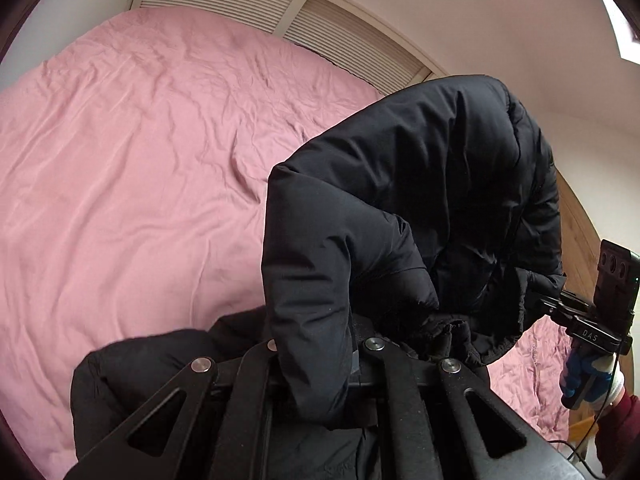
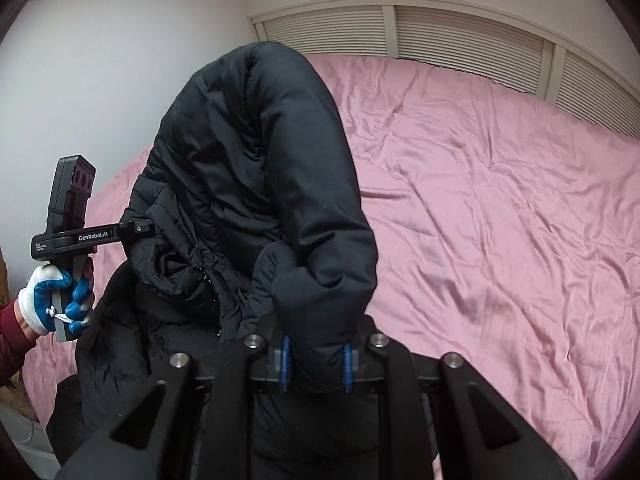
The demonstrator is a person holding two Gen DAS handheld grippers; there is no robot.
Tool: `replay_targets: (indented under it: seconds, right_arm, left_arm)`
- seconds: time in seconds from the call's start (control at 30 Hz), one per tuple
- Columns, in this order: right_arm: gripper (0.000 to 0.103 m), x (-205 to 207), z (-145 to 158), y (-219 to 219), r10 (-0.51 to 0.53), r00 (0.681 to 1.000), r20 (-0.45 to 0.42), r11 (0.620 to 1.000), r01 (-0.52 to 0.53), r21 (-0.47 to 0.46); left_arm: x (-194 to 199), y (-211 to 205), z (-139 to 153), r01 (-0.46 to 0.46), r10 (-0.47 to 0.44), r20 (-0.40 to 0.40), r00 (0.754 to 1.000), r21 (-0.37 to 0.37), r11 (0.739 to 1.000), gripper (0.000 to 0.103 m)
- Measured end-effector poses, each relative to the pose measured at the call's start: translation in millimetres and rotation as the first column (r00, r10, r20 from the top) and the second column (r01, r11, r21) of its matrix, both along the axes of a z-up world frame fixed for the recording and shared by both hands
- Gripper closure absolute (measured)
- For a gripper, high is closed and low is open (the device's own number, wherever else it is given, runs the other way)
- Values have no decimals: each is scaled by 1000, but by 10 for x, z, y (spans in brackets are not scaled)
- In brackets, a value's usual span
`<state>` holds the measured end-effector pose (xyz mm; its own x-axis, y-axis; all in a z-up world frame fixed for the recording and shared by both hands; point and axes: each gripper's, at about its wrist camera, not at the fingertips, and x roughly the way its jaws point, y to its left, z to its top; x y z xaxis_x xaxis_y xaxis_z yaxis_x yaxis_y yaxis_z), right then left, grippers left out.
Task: Fold large clothes
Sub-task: 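Lift the hood with both tools and fold it over toward the hem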
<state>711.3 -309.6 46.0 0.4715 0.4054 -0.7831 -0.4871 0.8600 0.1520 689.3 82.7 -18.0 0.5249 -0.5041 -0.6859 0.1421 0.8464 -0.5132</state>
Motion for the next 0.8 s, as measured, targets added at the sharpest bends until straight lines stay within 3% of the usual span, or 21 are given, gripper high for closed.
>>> replay_targets:
  seconds: [0.17, 0.33, 0.5, 0.8]
  right_arm:
    - [85, -683, -113, -118, 13, 1000, -12, 1000, -13, 7]
    - [85, -1190, -653, -295, -23, 995, -97, 1000, 25, 15]
    - [85, -1441, -1043, -383, -55, 989, -136, 998, 58, 13]
    - [82, -1681, -1144, -499, -107, 988, -114, 989, 117, 88]
  left_arm:
    - [-682, 7, -94, 51, -50, -10, 999, 20, 999, 94]
    - [-1111, 17, -465, 75, -71, -67, 995, 63, 995, 94]
    - [-1242, -5, -571, 89, -84, -48, 995, 105, 990, 93]
    - [-1362, 38, -576, 59, -57, -21, 998, 105, 993, 87]
